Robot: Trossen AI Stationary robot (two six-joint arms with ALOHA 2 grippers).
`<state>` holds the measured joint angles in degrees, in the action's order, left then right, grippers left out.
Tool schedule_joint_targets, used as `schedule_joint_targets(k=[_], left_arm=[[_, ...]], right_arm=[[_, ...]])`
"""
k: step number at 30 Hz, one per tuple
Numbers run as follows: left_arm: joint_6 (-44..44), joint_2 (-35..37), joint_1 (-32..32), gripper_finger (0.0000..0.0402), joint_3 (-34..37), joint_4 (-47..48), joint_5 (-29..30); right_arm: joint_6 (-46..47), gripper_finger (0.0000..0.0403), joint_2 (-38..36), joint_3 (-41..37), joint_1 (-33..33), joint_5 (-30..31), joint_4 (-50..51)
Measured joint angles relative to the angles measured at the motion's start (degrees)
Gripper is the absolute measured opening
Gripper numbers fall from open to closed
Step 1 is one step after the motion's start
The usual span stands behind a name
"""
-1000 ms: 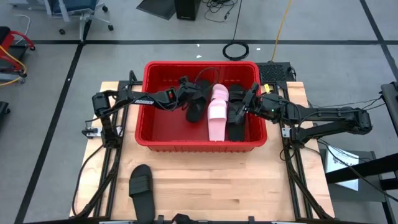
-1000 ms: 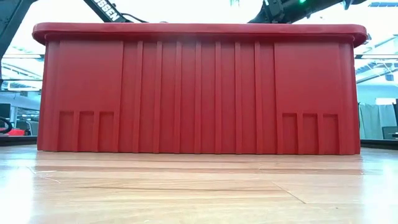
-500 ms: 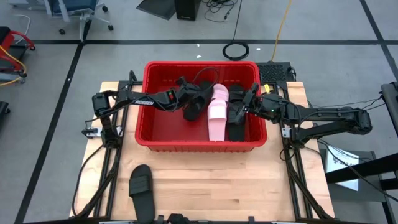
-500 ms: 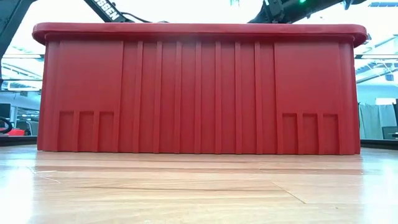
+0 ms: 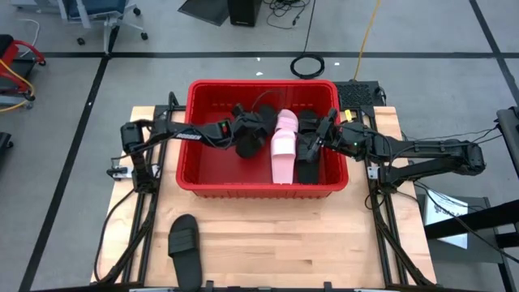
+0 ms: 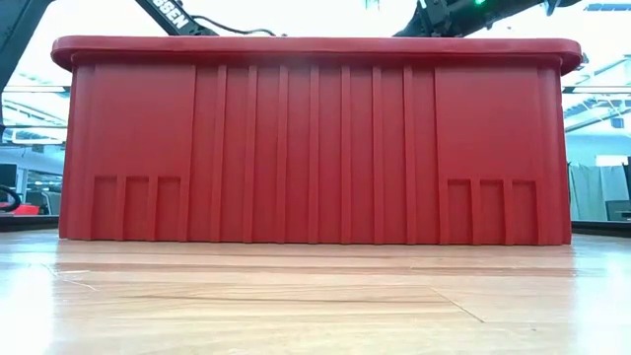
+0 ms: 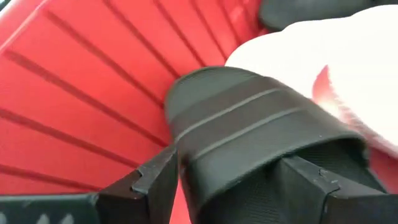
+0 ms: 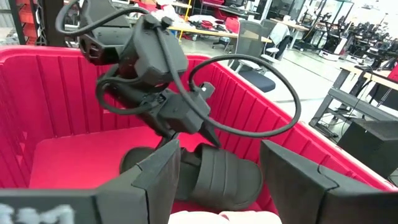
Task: Pick and place slides into bin
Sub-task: Put the black slide into the red bin
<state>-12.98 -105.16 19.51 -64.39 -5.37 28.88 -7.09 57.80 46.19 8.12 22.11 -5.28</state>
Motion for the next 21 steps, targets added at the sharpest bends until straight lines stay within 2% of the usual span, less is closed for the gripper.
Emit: schedule_joint_targets(k=[8,14,16,19,21], left_arm=[[0.25,0.00,-2.39,0.0225,0.00,-0.29,0.03],[-2.94,-0.02,-0.82,0.0225,0.01,2.04,4.11],[-3.22,0.21,-0.08,0.0225,0.01,2.64,1.86],[-6.75,0.27,0.44,0.0225,-0.01,2.19,-4.76],[-6.56,0.28,0.65,0.0225,-0.01,1.83,-6.33]], right_arm=[[0.65,0.0210,0.00,0.00,0.00,-0.15,0.00],[1.56,0.0210,0.00,0.00,0.02,-5.90,0.01],[1.92,0.0210,0.00,0.00,0.01,-7.35,0.02],[1.90,0.0210,0.00,0.00,0.02,-7.43,0.04],[1.88,0.0210,0.00,0.00,0.02,-7.43,0.04]])
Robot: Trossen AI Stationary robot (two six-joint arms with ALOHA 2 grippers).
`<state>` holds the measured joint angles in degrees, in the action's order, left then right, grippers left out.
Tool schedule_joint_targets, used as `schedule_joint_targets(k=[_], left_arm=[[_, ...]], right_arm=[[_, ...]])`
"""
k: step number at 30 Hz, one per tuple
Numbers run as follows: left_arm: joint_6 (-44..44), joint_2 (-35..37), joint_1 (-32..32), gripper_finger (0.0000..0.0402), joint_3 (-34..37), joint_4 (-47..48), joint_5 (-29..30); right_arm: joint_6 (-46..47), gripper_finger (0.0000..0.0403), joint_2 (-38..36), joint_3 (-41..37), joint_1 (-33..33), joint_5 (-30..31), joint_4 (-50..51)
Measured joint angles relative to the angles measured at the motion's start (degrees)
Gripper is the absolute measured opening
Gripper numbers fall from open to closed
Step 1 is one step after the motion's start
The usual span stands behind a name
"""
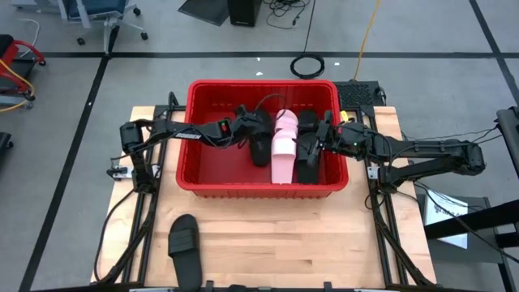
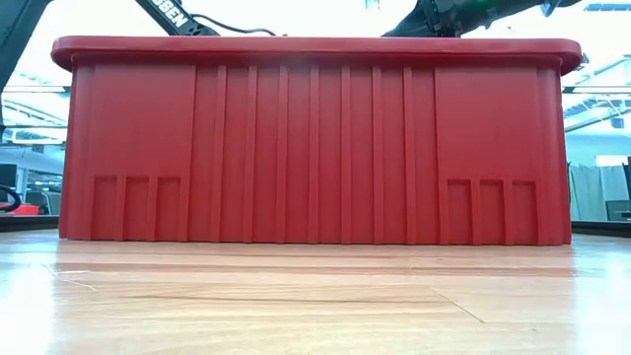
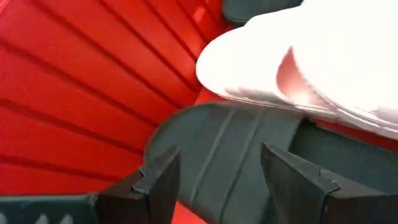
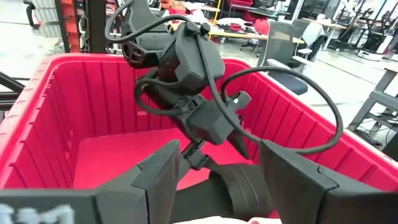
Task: Pick and place slides into bin
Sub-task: Put the black slide into the red bin
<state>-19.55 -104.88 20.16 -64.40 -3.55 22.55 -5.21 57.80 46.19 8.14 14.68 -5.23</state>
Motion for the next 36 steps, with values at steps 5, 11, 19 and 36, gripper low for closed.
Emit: schedule_joint_targets(k=[5,11,19,36], left_arm=[[2.76,0.02,0.06,0.0225,0.00,-0.14,0.51],[2.05,0.02,-1.66,0.0225,0.00,0.47,1.03],[-1.25,2.40,-5.04,0.0225,0.00,2.70,7.17],[0.65,18.72,-10.07,0.0225,0.09,13.14,14.87]], right_arm=[[-0.11,0.0210,0.00,0.00,0.00,0.00,0.00],[-0.58,0.0210,0.00,0.00,0.00,0.02,0.00],[-1.76,0.0210,0.00,0.00,0.00,0.02,-0.02],[4.06,0.0210,0.00,0.00,-8.23,-3.98,-2.10]])
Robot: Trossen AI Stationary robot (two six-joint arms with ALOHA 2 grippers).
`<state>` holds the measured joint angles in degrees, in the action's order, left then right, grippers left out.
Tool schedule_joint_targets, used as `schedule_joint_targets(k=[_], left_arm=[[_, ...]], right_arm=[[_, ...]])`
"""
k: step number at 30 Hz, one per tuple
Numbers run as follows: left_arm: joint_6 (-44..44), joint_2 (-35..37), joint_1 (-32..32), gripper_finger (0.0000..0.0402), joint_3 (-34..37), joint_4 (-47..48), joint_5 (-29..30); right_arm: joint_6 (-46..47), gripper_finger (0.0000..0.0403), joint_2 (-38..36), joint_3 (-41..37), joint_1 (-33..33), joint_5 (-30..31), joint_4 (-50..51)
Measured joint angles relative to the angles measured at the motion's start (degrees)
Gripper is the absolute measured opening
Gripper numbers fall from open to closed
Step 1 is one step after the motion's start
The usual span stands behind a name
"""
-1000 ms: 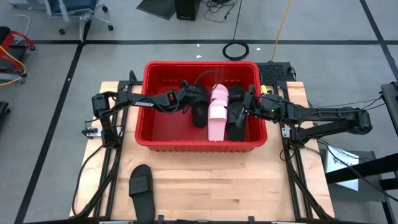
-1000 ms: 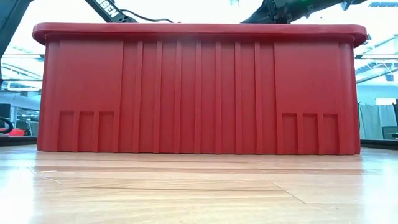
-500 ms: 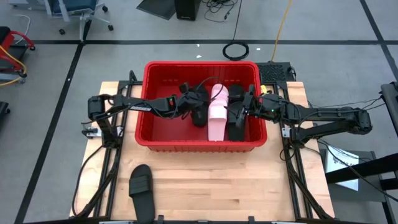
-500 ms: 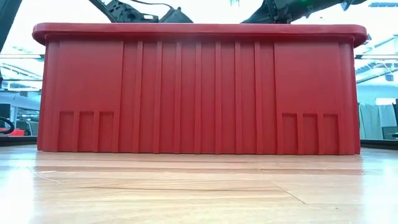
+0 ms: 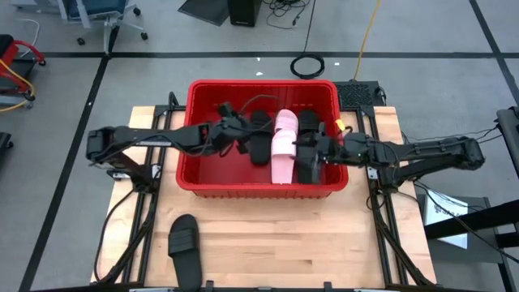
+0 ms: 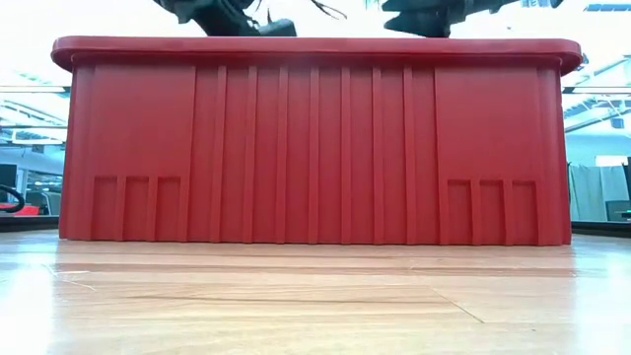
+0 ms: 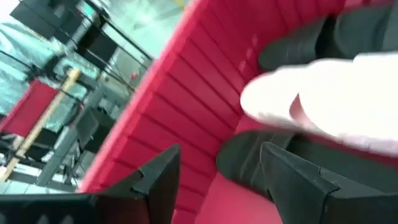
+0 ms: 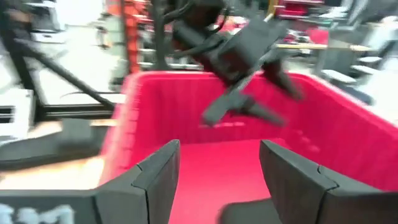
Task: Pick and place slides into bin
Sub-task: Put the black slide into the red bin
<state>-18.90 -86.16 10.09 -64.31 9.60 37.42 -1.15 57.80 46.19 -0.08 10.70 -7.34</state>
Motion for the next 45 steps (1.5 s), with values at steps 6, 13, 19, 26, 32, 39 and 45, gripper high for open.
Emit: schedule_joint_targets(k=[6,13,19,26,32,39,45], left_arm=[[1.18,5.20,-6.33,0.0225,-0.04,1.32,3.23],[4.33,8.63,-17.35,0.0225,-0.04,5.79,6.33],[7.70,8.75,-28.51,0.0225,-0.02,7.26,14.52],[11.07,8.75,-40.28,0.0225,-0.02,7.04,20.54],[15.85,8.74,-49.12,0.0225,-0.02,6.99,24.78],[24.62,8.53,-58.80,0.0225,-0.02,7.03,24.73],[34.82,8.49,-66.70,0.0225,-0.02,6.84,19.79]], right_arm=[[2.03,0.0210,0.00,0.00,-5.37,-0.50,-1.12],[4.99,0.0210,0.16,0.00,-10.80,-0.43,-1.39],[5.03,0.0210,1.00,0.01,-14.47,-0.41,-5.34],[4.95,0.0210,3.92,0.00,-18.89,-0.42,-8.32],[4.36,0.0210,6.55,0.00,-20.59,-0.35,-13.84],[5.01,0.0210,9.02,0.00,-22.44,-0.34,-14.71],[7.80,0.0210,9.92,-0.02,-24.33,-0.35,-15.17]])
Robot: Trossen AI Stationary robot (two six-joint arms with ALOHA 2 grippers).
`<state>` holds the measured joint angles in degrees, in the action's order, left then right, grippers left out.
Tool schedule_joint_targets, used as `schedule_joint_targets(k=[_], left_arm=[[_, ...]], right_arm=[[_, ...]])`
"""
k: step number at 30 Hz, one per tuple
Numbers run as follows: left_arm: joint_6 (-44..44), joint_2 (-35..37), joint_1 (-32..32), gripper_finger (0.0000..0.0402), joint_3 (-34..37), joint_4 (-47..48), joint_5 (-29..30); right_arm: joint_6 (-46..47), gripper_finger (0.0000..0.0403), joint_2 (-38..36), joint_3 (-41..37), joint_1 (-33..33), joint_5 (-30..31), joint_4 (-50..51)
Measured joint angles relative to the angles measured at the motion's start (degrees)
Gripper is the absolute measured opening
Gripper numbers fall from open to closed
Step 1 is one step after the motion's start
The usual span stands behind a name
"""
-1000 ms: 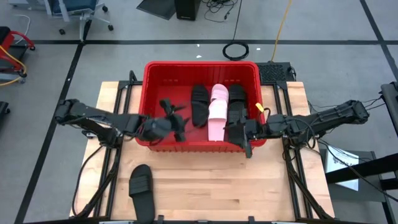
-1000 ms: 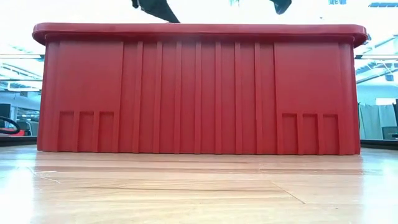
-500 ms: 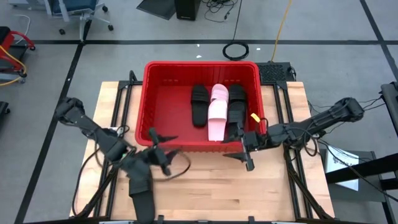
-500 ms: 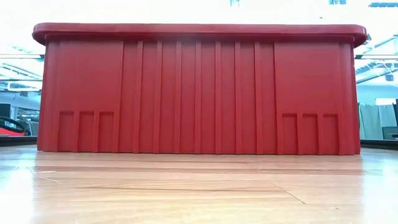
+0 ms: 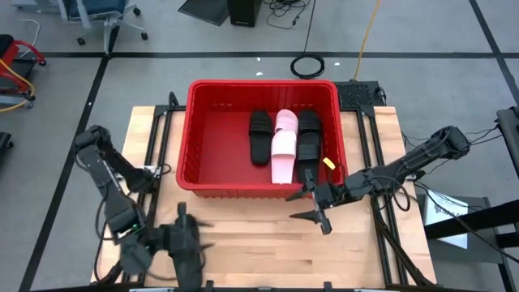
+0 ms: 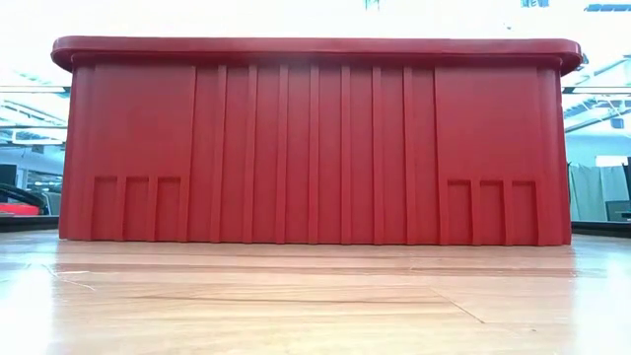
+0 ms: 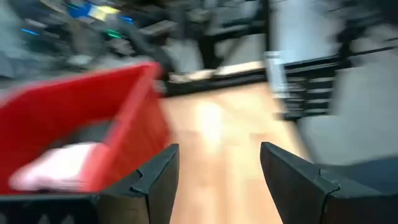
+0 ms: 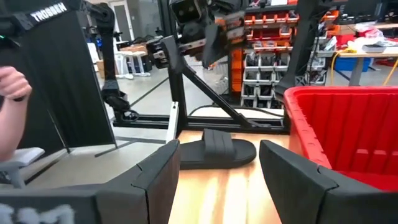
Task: Pick and place slides into bin
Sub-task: Put the black slide into the red bin
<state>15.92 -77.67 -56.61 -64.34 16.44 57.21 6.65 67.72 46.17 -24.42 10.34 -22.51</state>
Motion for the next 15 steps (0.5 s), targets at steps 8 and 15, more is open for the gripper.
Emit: schedule_joint_targets(k=[8,15], left_arm=[[9.41,-4.64,-7.43,0.0225,0.00,-2.90,-6.89],[8.58,-7.82,-7.31,0.0225,-0.01,-13.41,-14.25]], right_arm=[[0.20,0.0210,-0.04,0.00,-1.77,0.02,-0.23],[0.20,0.0210,-0.04,0.00,-1.95,0.03,-0.12]])
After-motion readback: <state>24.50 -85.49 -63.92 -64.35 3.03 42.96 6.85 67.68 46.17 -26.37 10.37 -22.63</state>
